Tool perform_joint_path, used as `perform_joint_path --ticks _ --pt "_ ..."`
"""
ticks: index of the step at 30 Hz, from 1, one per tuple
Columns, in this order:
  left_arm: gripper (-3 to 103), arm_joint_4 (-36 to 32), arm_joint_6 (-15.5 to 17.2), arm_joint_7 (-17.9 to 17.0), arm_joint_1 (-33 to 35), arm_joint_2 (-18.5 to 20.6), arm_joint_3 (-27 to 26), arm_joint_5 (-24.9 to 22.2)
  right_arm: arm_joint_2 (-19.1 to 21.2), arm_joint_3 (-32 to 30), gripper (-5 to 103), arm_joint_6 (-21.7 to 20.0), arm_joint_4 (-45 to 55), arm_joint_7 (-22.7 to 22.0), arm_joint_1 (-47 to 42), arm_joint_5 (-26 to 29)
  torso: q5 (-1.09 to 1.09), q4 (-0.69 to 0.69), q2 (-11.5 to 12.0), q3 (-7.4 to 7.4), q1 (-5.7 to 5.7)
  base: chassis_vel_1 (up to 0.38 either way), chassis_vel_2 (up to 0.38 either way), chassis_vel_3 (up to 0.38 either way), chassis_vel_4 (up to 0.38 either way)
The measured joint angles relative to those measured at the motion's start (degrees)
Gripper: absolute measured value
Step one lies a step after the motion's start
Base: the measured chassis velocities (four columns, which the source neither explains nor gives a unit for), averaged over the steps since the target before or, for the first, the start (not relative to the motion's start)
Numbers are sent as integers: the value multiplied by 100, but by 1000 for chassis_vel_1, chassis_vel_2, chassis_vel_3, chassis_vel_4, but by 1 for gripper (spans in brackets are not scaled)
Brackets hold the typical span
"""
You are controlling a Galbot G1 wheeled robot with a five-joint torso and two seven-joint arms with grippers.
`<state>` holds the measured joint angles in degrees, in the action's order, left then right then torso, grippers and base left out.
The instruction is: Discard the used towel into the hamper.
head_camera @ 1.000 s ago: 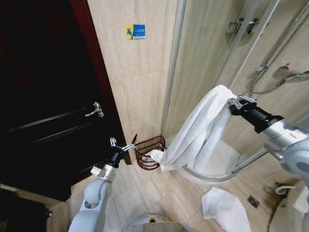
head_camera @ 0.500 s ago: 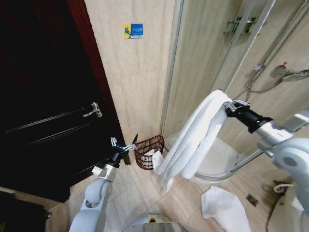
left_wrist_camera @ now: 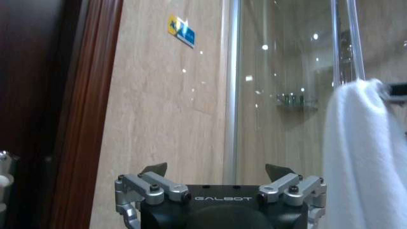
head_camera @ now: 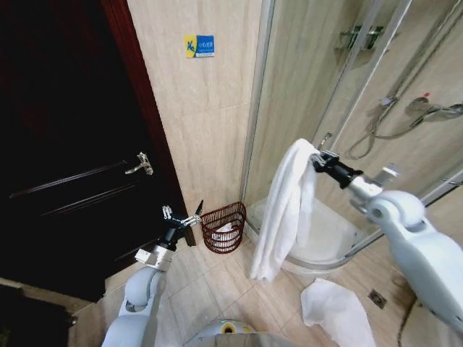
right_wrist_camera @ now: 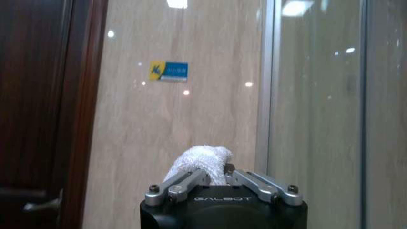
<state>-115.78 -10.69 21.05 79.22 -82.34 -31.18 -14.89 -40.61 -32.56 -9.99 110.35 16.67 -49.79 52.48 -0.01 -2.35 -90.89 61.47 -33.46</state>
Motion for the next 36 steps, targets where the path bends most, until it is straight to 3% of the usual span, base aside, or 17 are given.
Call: perform_joint_path --ticks 7,14,22,26,36 --pt "100 121 43 -27 -85 -63 98 119 -350 880 5 -69 -423 -616 1258 -140 2 1 0 0 0 0 0 0 0" --pt "100 146 27 -15 27 -19 63 140 -533 1592 5 -421 -600 -1199 2477 -33 -1 1 0 0 1 0 0 0 0" --pt "100 142 -36 -6 90 15 -17 107 -616 2197 5 -482 -1040 -1319 3586 -41 0 2 0 -1 1 0 0 0 0" --pt "100 139 -58 0 98 48 -41 68 -1009 2774 5 -483 -1601 -1413 4406 -95 1 1 0 0 1 0 0 0 0" --pt "100 151 -61 35 44 50 -29 -31 -1664 3263 5 -446 -2485 -1459 5416 -399 1 1 0 0 0 0 0 0 0"
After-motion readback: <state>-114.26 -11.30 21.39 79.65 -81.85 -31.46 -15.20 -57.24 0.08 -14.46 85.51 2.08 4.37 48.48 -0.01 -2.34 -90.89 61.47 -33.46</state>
